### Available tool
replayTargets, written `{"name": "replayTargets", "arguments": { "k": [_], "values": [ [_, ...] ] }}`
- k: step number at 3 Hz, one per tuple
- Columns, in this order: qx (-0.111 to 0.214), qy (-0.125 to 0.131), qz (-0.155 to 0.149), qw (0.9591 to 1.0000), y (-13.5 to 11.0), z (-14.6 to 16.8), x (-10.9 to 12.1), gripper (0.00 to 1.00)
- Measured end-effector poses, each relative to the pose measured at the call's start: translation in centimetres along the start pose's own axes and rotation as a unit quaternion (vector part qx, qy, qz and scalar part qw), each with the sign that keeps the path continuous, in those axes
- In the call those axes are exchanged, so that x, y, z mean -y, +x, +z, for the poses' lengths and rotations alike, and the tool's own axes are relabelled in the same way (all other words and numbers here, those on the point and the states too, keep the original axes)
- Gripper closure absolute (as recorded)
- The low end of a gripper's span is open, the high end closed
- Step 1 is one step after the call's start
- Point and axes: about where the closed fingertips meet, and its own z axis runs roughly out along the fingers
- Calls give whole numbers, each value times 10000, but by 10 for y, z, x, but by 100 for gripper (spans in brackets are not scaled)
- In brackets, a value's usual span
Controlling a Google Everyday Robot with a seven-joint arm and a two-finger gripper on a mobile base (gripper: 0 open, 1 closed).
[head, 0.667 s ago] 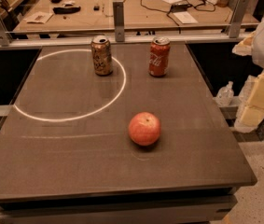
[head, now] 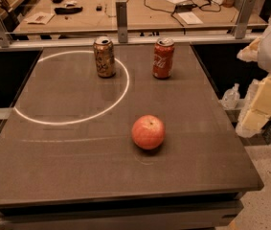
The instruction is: Move apple near orange can
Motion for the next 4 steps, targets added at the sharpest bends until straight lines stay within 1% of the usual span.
{"name": "replayTargets", "arguments": {
  "k": [1,2,3,4],
  "values": [
    [611,-168,260,9977,2,12,-5,0],
    [1290,-256,370,9906,-5,26,-12,0],
    [1740,-323,356,9836,-14,46,-17,0],
    [2018,-350,187,9786,-31,101,-24,0]
  ]
}}
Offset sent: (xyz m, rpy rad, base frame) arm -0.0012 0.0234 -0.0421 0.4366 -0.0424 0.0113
